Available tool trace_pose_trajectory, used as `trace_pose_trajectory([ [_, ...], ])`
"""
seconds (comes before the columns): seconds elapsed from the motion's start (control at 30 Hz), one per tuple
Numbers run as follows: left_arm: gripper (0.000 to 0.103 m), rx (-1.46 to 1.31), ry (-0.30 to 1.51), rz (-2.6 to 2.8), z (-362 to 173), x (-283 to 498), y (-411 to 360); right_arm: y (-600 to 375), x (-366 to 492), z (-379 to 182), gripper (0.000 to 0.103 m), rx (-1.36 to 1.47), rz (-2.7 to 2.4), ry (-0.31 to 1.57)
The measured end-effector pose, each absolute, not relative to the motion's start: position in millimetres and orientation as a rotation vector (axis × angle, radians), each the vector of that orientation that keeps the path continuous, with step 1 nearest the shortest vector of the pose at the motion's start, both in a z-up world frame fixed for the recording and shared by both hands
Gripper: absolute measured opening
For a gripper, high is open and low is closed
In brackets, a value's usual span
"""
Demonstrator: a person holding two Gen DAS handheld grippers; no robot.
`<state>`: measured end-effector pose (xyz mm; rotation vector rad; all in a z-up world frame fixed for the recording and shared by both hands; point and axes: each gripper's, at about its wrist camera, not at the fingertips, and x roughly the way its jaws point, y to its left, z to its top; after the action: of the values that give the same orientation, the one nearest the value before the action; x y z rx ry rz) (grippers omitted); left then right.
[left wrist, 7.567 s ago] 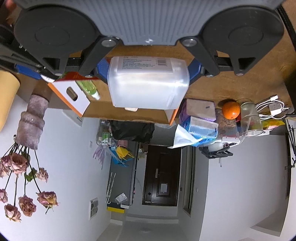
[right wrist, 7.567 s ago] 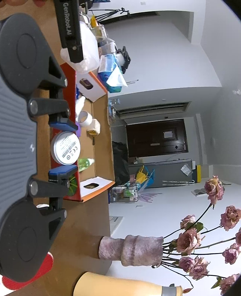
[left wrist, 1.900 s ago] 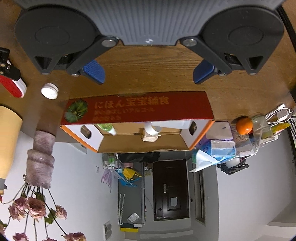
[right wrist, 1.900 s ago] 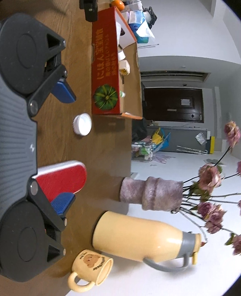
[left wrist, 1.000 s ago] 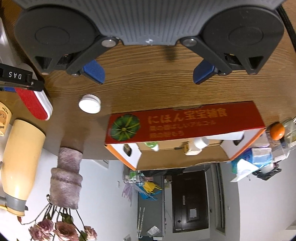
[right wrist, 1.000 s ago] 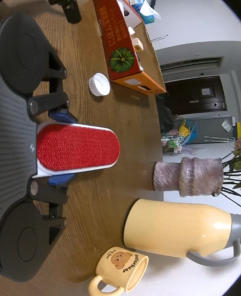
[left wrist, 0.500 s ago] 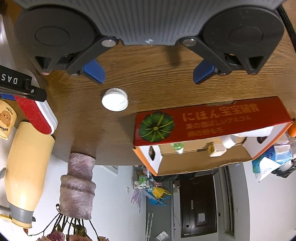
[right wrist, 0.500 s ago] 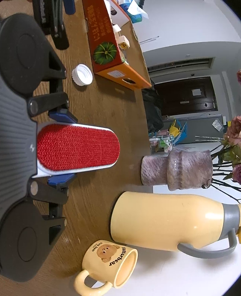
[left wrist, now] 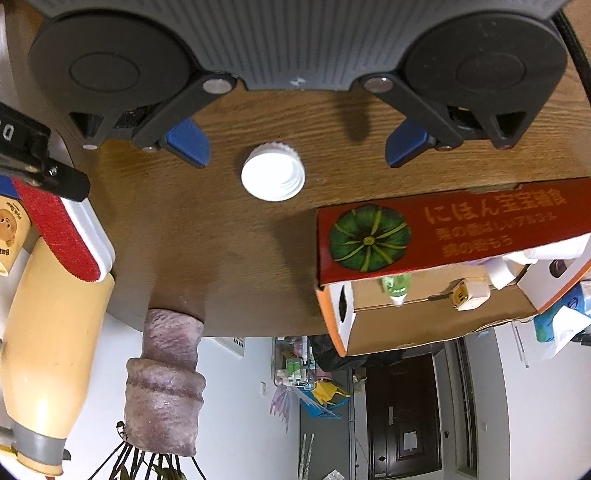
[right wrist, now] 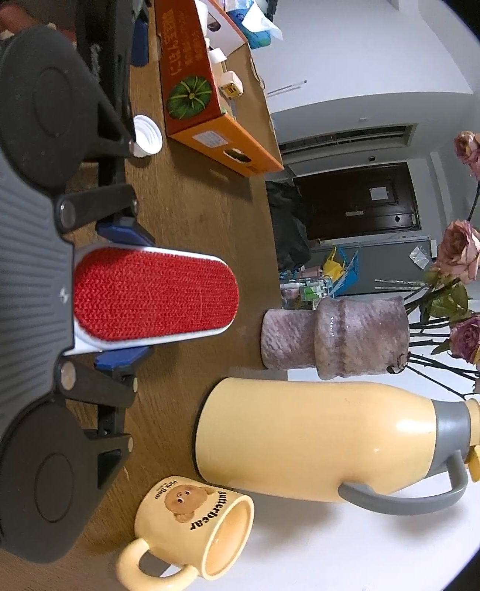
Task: Organize rigid objects
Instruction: 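Grasp the white bottle cap with the left tool while the right tool holds the lint brush, then carry the white cap with the left tool while the right tool carries the lint brush to the box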
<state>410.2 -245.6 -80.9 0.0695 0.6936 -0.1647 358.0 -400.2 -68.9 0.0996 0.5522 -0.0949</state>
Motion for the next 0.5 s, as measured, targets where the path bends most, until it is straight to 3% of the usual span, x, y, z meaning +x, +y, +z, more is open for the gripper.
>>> trace_pose_trajectory([
  [0.13,0.103,0.068,0.708,-0.169,-82.8,419.6,-254.7,-403.9,359.8,-69.7,0.055,0.100,-0.102,0.550],
  [0.23,0.097,0.065,0.711,-0.181,-82.8,425.0,-258.9,-405.6,360.5,-70.4,0.055,0.102,-0.111,0.546],
  [0.3,0.086,0.074,0.721,-0.185,-84.6,427.7,-261.3,-404.9,361.8,-71.5,0.055,0.100,-0.115,0.545],
  [0.37,0.059,0.074,0.742,-0.205,-86.8,430.4,-262.3,-404.3,362.5,-72.3,0.055,0.097,-0.118,0.547],
  [0.43,0.042,0.085,0.739,-0.207,-86.9,429.5,-262.8,-405.0,362.7,-72.5,0.055,0.096,-0.120,0.547],
  [0.5,0.041,0.081,0.736,-0.226,-85.8,427.7,-262.0,-404.8,362.5,-72.7,0.055,0.094,-0.124,0.542],
])
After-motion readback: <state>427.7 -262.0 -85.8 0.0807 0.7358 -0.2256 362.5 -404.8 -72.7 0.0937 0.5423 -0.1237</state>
